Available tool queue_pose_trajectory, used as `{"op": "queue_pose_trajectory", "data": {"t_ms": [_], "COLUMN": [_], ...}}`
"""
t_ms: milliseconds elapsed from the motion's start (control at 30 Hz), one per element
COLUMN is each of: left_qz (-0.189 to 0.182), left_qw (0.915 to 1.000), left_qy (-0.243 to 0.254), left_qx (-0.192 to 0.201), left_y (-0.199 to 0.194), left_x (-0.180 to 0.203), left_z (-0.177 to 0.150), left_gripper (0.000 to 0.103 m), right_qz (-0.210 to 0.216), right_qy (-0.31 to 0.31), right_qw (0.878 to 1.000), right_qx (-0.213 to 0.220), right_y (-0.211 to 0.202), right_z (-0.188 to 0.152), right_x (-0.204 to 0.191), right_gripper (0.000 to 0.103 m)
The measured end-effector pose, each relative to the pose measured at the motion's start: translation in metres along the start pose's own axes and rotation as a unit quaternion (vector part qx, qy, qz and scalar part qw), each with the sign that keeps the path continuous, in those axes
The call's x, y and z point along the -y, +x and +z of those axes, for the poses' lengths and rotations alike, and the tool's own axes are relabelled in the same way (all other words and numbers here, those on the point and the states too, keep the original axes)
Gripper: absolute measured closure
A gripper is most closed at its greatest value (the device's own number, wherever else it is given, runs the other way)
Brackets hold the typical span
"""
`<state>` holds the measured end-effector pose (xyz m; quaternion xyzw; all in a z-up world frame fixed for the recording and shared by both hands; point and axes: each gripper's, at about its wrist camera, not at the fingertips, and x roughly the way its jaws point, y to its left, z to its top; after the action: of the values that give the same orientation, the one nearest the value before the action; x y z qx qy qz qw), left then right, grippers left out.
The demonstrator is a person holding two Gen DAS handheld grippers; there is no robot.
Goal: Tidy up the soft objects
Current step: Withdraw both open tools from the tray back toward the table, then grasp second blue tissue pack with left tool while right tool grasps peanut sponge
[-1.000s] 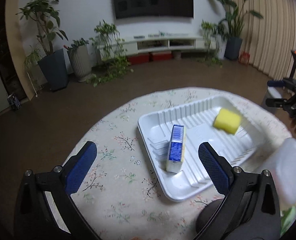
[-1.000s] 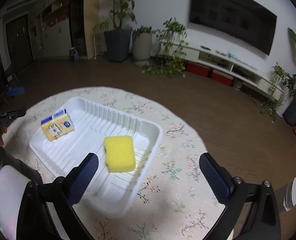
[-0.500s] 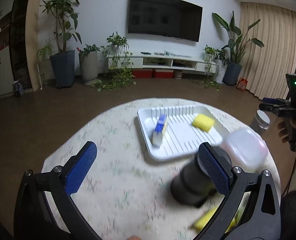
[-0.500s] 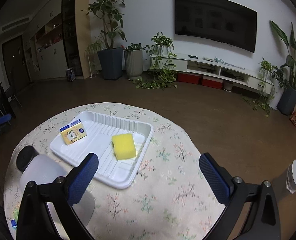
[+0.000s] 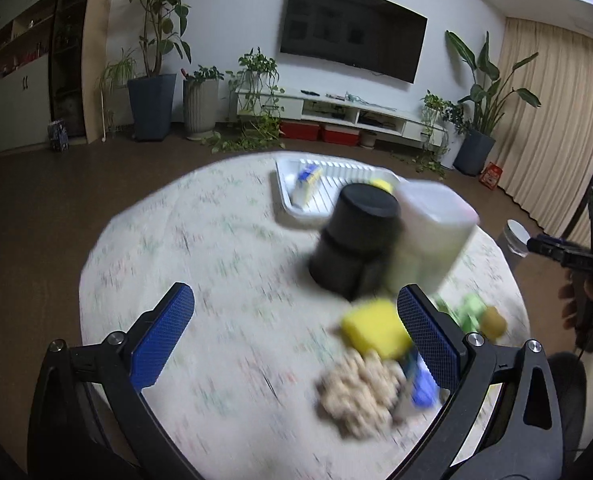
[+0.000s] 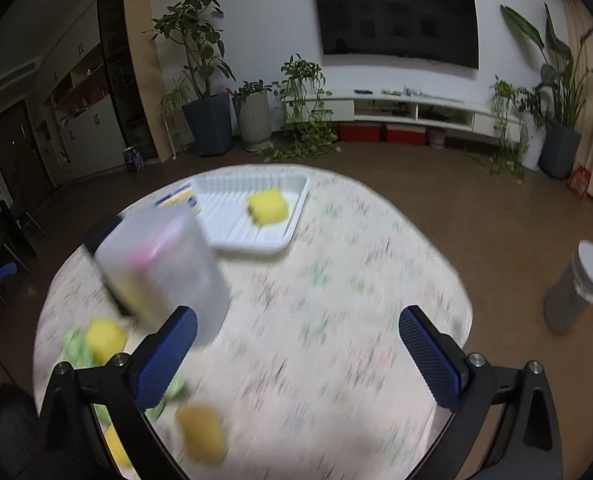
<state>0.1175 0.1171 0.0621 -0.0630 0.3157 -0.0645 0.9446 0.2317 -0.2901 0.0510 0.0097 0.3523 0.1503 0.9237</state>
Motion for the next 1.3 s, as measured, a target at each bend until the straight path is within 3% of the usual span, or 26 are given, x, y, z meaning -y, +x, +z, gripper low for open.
{"op": "queue_pose_trajectory", "data": {"t_ms": [233, 433, 567, 767, 1133, 1200, 1300], "left_qz": [-0.018, -0.031, -0.042, -0.057, -0.078, -0.083, -0.088], "left_qw": [0.9993, 0.9976, 0.9959, 0.995, 0.9892, 0.9887, 0.9869], "left_qy": [0.017, 0.047, 0.071, 0.07, 0.108, 0.105, 0.104], "left_qx": [-0.028, -0.039, -0.035, -0.043, -0.061, -0.068, -0.086], "left_y": [-0.014, -0.016, -0.019, -0.008, 0.032, 0.038, 0.048], "left_x": [0.044, 0.081, 0.098, 0.102, 0.12, 0.119, 0.119], "left_z": [-0.054, -0.083, -0.084, -0.082, -0.069, -0.069, -0.071], "left_gripper": [0.0, 0.0, 0.0, 0.0, 0.001, 0.008, 0.029], "right_qz": [0.009, 0.006, 0.011, 0.023, 0.011, 0.011, 0.005], "right_qy": [0.017, -0.009, -0.032, -0.031, -0.044, -0.05, -0.04], "right_qw": [0.999, 1.0, 0.999, 0.998, 0.994, 0.991, 0.988], "right_qx": [-0.029, -0.028, -0.036, -0.055, -0.103, -0.122, -0.15], "right_y": [-0.023, -0.041, -0.048, -0.045, 0.007, 0.024, 0.046], "right_z": [-0.065, -0.082, -0.094, -0.109, -0.085, -0.082, -0.081], "right_x": [-0.03, -0.066, -0.09, -0.098, -0.085, -0.083, -0.077], "right_gripper": [0.0, 0.0, 0.0, 0.0, 0.003, 0.012, 0.024]}}
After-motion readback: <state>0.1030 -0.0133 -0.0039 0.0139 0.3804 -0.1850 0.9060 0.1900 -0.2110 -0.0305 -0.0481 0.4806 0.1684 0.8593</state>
